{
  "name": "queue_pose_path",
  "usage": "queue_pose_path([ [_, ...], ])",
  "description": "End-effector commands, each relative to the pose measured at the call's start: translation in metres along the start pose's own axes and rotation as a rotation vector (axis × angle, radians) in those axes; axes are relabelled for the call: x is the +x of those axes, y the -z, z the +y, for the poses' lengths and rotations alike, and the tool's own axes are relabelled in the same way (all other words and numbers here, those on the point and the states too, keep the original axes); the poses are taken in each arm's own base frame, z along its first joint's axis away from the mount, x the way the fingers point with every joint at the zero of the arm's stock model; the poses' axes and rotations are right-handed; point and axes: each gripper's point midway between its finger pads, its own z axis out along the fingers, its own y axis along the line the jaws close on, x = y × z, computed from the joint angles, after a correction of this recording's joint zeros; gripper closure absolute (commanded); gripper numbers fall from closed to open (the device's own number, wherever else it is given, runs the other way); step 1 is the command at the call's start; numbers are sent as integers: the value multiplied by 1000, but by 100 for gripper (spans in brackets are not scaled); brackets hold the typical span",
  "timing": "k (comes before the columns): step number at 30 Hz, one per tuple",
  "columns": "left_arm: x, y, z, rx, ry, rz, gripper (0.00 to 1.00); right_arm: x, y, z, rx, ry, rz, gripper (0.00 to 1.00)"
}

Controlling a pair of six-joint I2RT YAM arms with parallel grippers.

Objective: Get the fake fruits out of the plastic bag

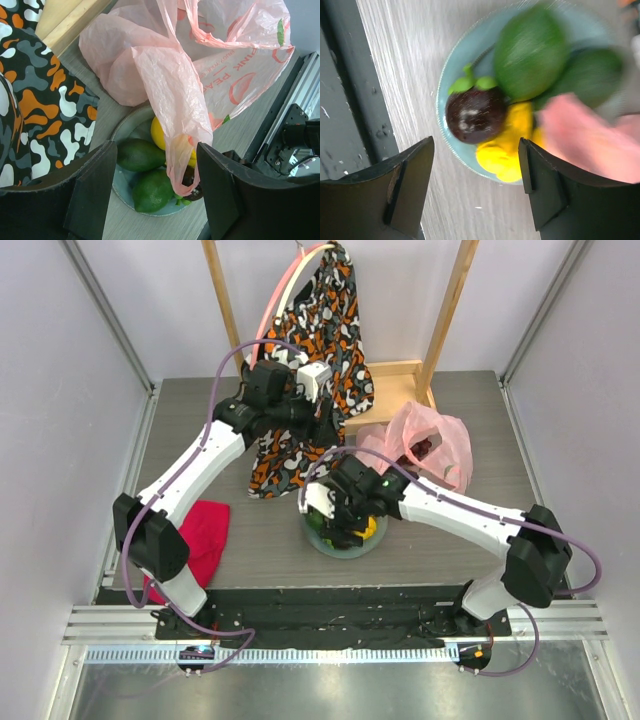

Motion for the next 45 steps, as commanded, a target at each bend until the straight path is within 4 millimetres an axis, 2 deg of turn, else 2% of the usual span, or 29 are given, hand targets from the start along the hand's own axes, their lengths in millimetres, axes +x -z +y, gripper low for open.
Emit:
queue_pose_path([
  [1, -21, 13, -8, 12, -33, -66, 31, -74, 78, -28, 122, 1, -217, 26],
  [3, -22, 16, -3, -15, -41, -64, 31, -78, 110, -30, 138, 20, -224, 27],
  [4, -24, 19, -2, -20, -63, -66, 31, -72, 117, -28, 133, 34, -207, 27],
  [7, -25, 28, 0, -41, -97, -64, 30, -34, 135, -29, 194, 8, -128, 33],
  [8, -24, 28, -1, -35, -104, -60, 30, -22, 138, -30, 201, -17, -116, 39],
  [9, -21, 29, -7, -5, -105, -51, 29, 2, 143, -36, 217, -86, -98, 43],
  [11, -14, 28, -15, 45, -99, -37, 29, 23, 146, -43, 230, -173, -80, 49],
  [12, -8, 27, -27, 120, -94, -28, 29, 39, 147, -49, 242, -234, -61, 51],
  [15, 10, 16, -40, 212, -76, 14, 29, 54, 148, -61, 247, -301, -61, 56],
  [16, 14, 13, -45, 237, -75, 26, 29, 63, 148, -71, 269, -338, -48, 56],
  [18, 30, -2, -51, 261, -40, 76, 29, 70, 142, -85, 312, -360, -30, 58],
  [20, 48, -20, -54, 236, -25, 125, 29, 77, 133, -99, 336, -383, -11, 59],
  [22, 65, -32, -46, 167, -25, 163, 29, 87, 121, -111, 359, -417, 29, 60],
  [24, 75, -42, -49, 169, -26, 175, 29, 89, 115, -123, 387, -456, 27, 61],
  [29, 83, -53, -57, 209, 10, 207, 29, 105, 99, -150, 454, -519, 73, 62],
  [31, 88, -60, -52, 178, 6, 218, 31, 110, 96, -157, 474, -540, 86, 62],
  [32, 91, -63, -48, 142, 1, 224, 34, 117, 93, -164, 496, -557, 105, 62],
  [35, 93, -71, -39, 100, 21, 245, 89, 131, 92, -180, 559, -611, 134, 62],
  [36, 93, -73, -35, 81, 22, 247, 100, 143, 90, -186, 572, -657, 150, 62],
  [39, 84, -72, -38, 86, 27, 224, 100, 162, 85, -201, 607, -708, 181, 62],
  [41, 73, -70, -44, 104, 39, 193, 100, 165, 84, -212, 635, -724, 176, 60],
  [42, 69, -69, -48, 117, 46, 182, 100, 167, 86, -217, 651, -737, 172, 53],
  [45, 57, -67, -57, 149, 59, 154, 100, 169, 81, -230, 671, -771, 162, 43],
])
